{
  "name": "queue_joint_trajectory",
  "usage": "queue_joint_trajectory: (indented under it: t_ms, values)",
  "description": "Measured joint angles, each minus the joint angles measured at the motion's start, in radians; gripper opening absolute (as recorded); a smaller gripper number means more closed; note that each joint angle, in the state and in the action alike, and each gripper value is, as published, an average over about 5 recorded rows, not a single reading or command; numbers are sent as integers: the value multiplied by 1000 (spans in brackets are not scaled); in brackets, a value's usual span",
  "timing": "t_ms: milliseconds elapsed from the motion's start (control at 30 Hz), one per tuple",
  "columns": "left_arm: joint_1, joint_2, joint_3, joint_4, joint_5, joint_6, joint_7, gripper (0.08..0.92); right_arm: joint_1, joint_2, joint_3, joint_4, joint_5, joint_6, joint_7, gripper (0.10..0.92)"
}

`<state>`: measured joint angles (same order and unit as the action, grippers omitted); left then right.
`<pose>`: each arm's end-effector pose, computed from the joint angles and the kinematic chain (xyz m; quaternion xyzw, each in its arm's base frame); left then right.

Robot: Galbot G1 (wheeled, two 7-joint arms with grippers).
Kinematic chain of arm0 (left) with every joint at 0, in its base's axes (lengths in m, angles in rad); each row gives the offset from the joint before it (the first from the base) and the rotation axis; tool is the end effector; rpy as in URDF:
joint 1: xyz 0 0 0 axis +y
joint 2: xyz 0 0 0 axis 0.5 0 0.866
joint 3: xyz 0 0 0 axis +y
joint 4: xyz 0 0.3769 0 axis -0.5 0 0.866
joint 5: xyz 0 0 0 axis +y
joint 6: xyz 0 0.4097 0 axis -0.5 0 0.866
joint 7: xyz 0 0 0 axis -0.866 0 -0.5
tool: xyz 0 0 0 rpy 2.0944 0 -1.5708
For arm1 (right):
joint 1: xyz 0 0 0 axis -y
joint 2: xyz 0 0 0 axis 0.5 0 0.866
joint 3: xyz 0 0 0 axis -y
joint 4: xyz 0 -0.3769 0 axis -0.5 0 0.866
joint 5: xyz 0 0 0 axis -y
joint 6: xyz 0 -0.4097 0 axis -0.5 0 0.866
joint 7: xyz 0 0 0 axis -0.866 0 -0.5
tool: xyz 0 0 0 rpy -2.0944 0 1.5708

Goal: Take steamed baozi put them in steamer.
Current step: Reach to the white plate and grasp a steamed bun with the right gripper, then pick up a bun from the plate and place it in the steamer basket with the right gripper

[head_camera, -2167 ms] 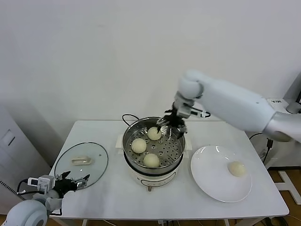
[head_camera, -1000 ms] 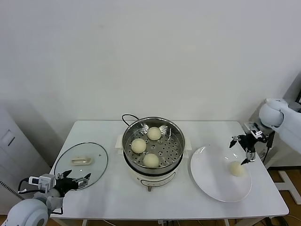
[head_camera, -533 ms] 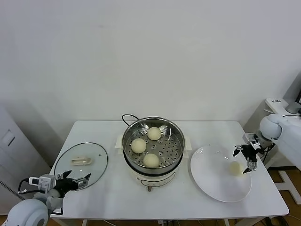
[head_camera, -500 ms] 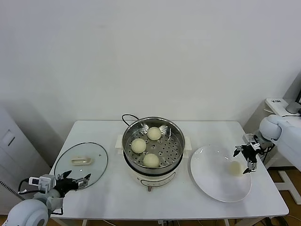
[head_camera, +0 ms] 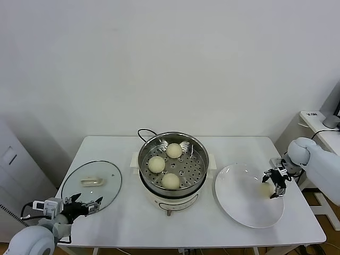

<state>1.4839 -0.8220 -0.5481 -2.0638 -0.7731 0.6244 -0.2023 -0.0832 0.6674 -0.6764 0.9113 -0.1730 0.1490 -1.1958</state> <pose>0.2728 0.1311 -0.2686 -0.0651 -0.9413 -0.0396 0.3289 0.5809 -0.3064 -0.2604 0.5303 -0.5128 0.5160 0.4353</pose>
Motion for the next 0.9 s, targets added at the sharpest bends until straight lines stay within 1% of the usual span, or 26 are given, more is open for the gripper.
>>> queue_joint_trajectory:
  t_ms: [133, 267, 400, 667, 900]
  values:
    - [0, 0, 0, 0, 0, 0, 0, 823, -2, 8, 7, -4, -6, -1, -1, 493]
    - [3, -2, -2, -1, 0, 0, -2, 823, 5, 3, -1, 5, 8, -10, -7, 477]
    - [6, -2, -6, -3, 0, 3, -4, 823, 46, -18, -44, 36, 56, -31, -20, 475]
    - [5, -2, -12, -11, 1, 10, -13, 823, 280, -70, -270, 142, 244, -111, -44, 475]
    - [3, -3, -10, -15, 1, 16, -19, 823, 526, -67, -488, 230, 443, -196, -43, 475]
